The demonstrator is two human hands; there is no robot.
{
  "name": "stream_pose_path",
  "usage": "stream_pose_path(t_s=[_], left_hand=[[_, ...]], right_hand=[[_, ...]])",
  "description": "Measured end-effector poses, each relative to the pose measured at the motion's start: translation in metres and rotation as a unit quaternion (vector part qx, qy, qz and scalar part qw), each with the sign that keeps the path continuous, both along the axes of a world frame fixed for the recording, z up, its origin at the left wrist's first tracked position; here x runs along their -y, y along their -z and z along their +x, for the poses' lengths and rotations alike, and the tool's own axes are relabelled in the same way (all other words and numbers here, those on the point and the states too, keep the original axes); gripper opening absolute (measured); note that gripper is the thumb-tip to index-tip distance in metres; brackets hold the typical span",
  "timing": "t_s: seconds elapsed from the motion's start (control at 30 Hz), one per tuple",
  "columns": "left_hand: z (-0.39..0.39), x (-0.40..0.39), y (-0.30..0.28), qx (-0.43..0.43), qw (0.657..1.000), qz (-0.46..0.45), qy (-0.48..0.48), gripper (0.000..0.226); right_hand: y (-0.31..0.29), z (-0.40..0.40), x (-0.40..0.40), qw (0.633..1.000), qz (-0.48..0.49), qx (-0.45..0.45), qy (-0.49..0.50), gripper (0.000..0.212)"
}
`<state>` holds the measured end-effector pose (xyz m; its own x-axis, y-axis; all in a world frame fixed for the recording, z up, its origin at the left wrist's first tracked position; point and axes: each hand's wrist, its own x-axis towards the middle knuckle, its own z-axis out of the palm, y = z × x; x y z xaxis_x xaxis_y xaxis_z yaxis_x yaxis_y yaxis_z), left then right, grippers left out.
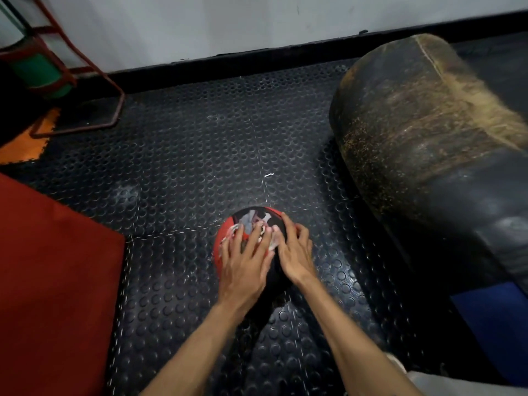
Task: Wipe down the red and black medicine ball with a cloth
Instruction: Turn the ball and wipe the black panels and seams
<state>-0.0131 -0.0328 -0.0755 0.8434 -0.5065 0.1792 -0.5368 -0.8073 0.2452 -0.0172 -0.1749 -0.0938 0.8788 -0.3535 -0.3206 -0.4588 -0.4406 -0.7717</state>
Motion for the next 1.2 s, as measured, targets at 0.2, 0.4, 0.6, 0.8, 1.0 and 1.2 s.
stream_pose_path(t_s=[0.2,0.4,0.6,0.8,1.0,1.2], left_hand=[[0.048,-0.013,-0.015,-0.043,0.989,-0.109,-0.091,0.033],[0.013,-0.059,-0.005,0.045,0.991,-0.121,0.041,0.03],[0.009,-0.04,-0.009,-0.005,0.984,-0.174,-0.041,0.03],[0.023,-0.033,-0.022,-0.001,0.987,-0.158,-0.016,0.024],[-0.017,-0.041,-0.014,0.016,0.989,-0.143,0.013,0.026],[0.023,-0.024,-0.029,0.021,0.988,-0.145,-0.046,0.021]], right_hand=[[-0.013,0.021,-0.02,1.0,0.002,-0.001,-0.02,0.057],[-0.01,0.024,-0.022,0.996,0.005,0.007,-0.086,0.061],[-0.013,0.036,-0.028,0.999,0.043,-0.012,-0.029,0.054],[-0.018,0.038,-0.022,0.996,-0.03,0.012,-0.089,0.055],[-0.018,0.036,-0.01,0.995,-0.003,-0.004,-0.102,0.059],[-0.024,0.045,-0.017,0.991,-0.026,-0.03,-0.13,0.057]])
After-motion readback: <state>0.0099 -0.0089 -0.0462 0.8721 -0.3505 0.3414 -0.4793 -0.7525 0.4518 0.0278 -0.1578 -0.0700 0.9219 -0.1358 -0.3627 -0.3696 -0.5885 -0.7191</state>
